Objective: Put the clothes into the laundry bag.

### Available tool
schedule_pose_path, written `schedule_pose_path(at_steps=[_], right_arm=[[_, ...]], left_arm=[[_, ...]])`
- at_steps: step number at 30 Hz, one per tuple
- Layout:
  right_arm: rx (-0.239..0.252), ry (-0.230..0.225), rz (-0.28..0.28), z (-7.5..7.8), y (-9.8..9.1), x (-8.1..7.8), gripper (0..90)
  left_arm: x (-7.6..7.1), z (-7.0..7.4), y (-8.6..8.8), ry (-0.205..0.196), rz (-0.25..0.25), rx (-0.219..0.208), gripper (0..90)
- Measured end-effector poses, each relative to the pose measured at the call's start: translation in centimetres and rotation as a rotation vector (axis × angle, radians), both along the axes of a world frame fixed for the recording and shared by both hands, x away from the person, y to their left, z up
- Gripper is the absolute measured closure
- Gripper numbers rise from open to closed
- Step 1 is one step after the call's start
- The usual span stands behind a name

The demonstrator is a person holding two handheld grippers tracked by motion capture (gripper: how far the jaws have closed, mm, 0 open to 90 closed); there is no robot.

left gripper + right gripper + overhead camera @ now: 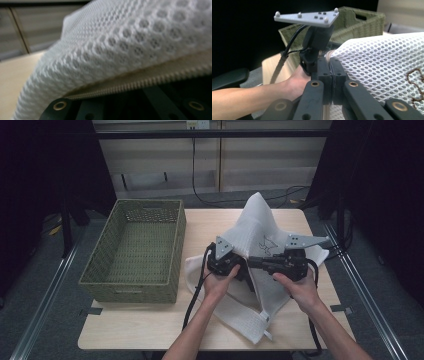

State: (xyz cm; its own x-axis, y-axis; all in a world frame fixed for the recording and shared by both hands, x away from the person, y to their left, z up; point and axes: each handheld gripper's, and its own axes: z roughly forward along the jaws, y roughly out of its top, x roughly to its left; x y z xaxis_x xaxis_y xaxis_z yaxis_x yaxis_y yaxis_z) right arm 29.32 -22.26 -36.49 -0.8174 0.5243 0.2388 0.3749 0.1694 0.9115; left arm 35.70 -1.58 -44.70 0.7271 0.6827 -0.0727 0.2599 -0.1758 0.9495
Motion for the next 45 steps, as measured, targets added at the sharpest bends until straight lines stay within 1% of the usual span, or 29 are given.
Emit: schedule_pose_path(at_steps=[3, 4, 6, 7, 9, 12, 14, 16, 18, 21, 23, 25, 26, 27, 29, 30, 31, 32, 34, 35, 36, 37, 39, 40, 41, 42, 43, 44, 45], right_arm=[[-0.014, 0.060, -0.010, -1.8, -0.3, 0.9, 89.0], [-0.025, 0.073, -0.015, -2.3, -0.3, 1.1, 89.0], [-0.037, 0.095, -0.014, -3.2, -0.2, 1.4, 89.0], [-0.041, 0.106, -0.012, -3.6, 0.0, 1.4, 89.0], [-0.054, 0.121, -0.001, -4.2, 0.5, 1.5, 88.9], [-0.094, 0.134, 0.008, -5.0, 1.1, 1.5, 88.9], [-0.094, 0.141, 0.006, -5.3, 1.0, 1.5, 88.9], [-0.094, 0.150, 0.001, -5.6, 0.9, 1.6, 88.8], [-0.103, 0.157, -0.002, -6.0, 0.9, 1.7, 88.8], [-0.112, 0.148, -0.005, -6.0, 1.0, 1.7, 88.7], [-0.112, 0.147, -0.007, -6.0, 1.0, 1.7, 88.7], [-0.114, 0.144, -0.010, -6.0, 1.0, 1.8, 88.6], [-0.114, 0.144, -0.010, -6.0, 1.0, 1.8, 88.6], [-0.115, 0.143, -0.012, -6.1, 1.0, 1.8, 88.6], [-0.119, 0.140, -0.010, -6.1, 1.1, 1.8, 88.5], [-0.119, 0.139, -0.010, -6.1, 1.1, 1.8, 88.5], [-0.122, 0.140, -0.006, -6.1, 1.1, 1.8, 88.5], [-0.122, 0.142, -0.007, -6.1, 1.2, 1.8, 88.5], [-0.125, 0.145, -0.002, -6.3, 1.3, 1.8, 88.5], [-0.132, 0.146, 0.001, -6.4, 1.4, 1.8, 88.5], [-0.135, 0.152, 0.003, -6.6, 1.6, 1.8, 88.5], [-0.143, 0.154, 0.008, -6.8, 1.7, 1.9, 88.5], [-0.158, 0.166, 0.013, -7.3, 2.0, 1.9, 88.5], [-0.162, 0.170, 0.017, -7.4, 2.1, 1.9, 88.4], [-0.165, 0.173, 0.019, -7.5, 2.1, 1.9, 88.4], [-0.164, 0.174, 0.022, -7.6, 2.2, 1.9, 88.5], [-0.168, 0.175, 0.025, -7.6, 2.3, 1.9, 88.4], [-0.171, 0.175, 0.024, -7.7, 2.4, 1.9, 88.4], [-0.173, 0.177, 0.030, -7.8, 2.4, 1.9, 88.5]], left_arm=[[0.1, -1.7, 0.0, 0.012, -0.018, 0.020, 80.4], [0.3, -2.2, 0.1, 0.023, -0.040, 0.045, 79.3], [0.3, -2.7, 0.0, 0.037, -0.046, 0.088, 75.4], [0.3, -3.0, 0.0, 0.044, -0.052, 0.097, 74.5], [0.3, -3.5, 0.2, 0.059, -0.067, 0.088, 72.1], [-0.1, -3.4, 1.0, 0.070, -0.068, 0.112, 61.3], [-0.4, -3.1, 1.8, 0.071, -0.065, 0.133, 54.4], [-0.8, -2.9, 2.9, 0.078, -0.061, 0.133, 48.5], [-1.2, -2.8, 3.7, 0.091, -0.088, 0.133, 43.0], [-2.5, -2.6, 4.9, 0.090, -0.086, 0.190, 36.5], [-3.4, -2.5, 5.6, 0.092, -0.107, 0.185, 31.5], [-4.2, -2.4, 6.2, 0.094, -0.087, 0.200, 26.4], [-4.6, -2.4, 6.6, 0.096, -0.094, 0.198, 26.2], [-4.8, -2.5, 6.9, 0.106, -0.100, 0.180, 24.9], [-5.2, -2.9, 7.2, 0.123, -0.121, 0.231, 23.7], [-5.3, -3.2, 7.2, 0.132, -0.134, 0.276, 22.9], [-5.3, -3.6, 7.1, 0.161, -0.156, 0.312, 22.9], [-5.2, -4.1, 7.0, 0.198, -0.195, 0.331, 22.3], [-5.1, -4.8, 6.7, 0.233, -0.228, 0.354, 19.8], [-4.9, -5.1, 6.6, 0.245, -0.252, 0.374, 19.2], [-4.8, -5.5, 6.5, 0.250, -0.268, 0.371, 16.9], [-4.7, -5.6, 6.3, 0.259, -0.270, 0.392, 16.5], [-4.9, -5.9, 6.0, 0.243, -0.267, 0.425, 13.7], [-4.9, -6.0, 5.9, 0.247, -0.266, 0.410, 13.6], [-4.8, -5.9, 5.9, 0.243, -0.267, 0.424, 14.0], [-4.7, -5.9, 5.9, 0.236, -0.269, 0.417, 16.3], [-4.6, -6.0, 6.0, 0.230, -0.266, 0.388, 20.5], [-4.4, -5.7, 6.2, 0.233, -0.263, 0.411, 27.7], [-4.3, -5.9, 6.2, 0.227, -0.254, 0.378, 37.0]])
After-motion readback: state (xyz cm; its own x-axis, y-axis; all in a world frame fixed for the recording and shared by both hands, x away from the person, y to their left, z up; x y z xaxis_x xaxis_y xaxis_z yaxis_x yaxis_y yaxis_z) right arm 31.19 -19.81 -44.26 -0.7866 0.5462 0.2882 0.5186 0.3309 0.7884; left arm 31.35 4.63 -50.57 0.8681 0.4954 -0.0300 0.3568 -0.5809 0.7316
